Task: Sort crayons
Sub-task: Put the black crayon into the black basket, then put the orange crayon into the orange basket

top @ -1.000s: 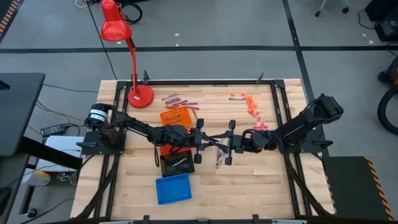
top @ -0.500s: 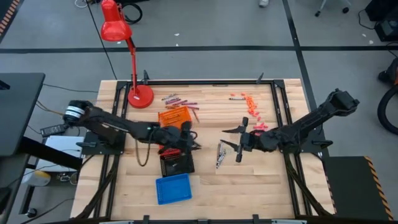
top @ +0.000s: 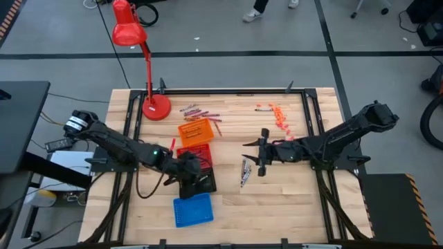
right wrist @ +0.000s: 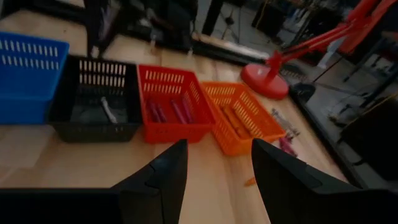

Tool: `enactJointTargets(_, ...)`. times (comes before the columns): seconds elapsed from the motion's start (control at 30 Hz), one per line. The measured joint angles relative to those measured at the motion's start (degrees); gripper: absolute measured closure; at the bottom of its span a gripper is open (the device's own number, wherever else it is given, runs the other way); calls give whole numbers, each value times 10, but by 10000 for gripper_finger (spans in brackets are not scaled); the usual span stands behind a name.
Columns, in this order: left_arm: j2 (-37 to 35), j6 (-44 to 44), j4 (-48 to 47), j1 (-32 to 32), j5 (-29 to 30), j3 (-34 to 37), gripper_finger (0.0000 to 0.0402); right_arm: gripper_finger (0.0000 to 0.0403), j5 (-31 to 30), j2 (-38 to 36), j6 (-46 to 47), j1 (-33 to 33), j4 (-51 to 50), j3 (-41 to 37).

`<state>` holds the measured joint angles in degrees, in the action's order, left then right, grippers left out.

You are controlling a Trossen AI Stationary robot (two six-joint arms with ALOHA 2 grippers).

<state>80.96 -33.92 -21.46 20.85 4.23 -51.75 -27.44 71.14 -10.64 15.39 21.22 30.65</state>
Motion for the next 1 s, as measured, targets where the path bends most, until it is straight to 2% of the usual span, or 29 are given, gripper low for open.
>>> enactJointTargets(0.2, 35, -68, -18, 3, -2, -1, 363, 222, 71, 5, -1, -45, 8, 0)
enactJointTargets(0.37, 77, -80, -37, 1, -43, 0, 363, 222, 105, 6, -5, -59, 14, 0)
enactJointTargets(0.6, 103, -60, -46, -4, -55, 0, 356, 222, 110, 7, -6, -61, 14, 0)
enactJointTargets(0.87, 103, -40, -49, -5, -56, 0, 299, 222, 111, 7, 0, -61, 13, 0)
enactJointTargets(1.0, 85, -38, -52, -9, -59, -2, 289, 222, 111, 7, 2, -61, 7, 0)
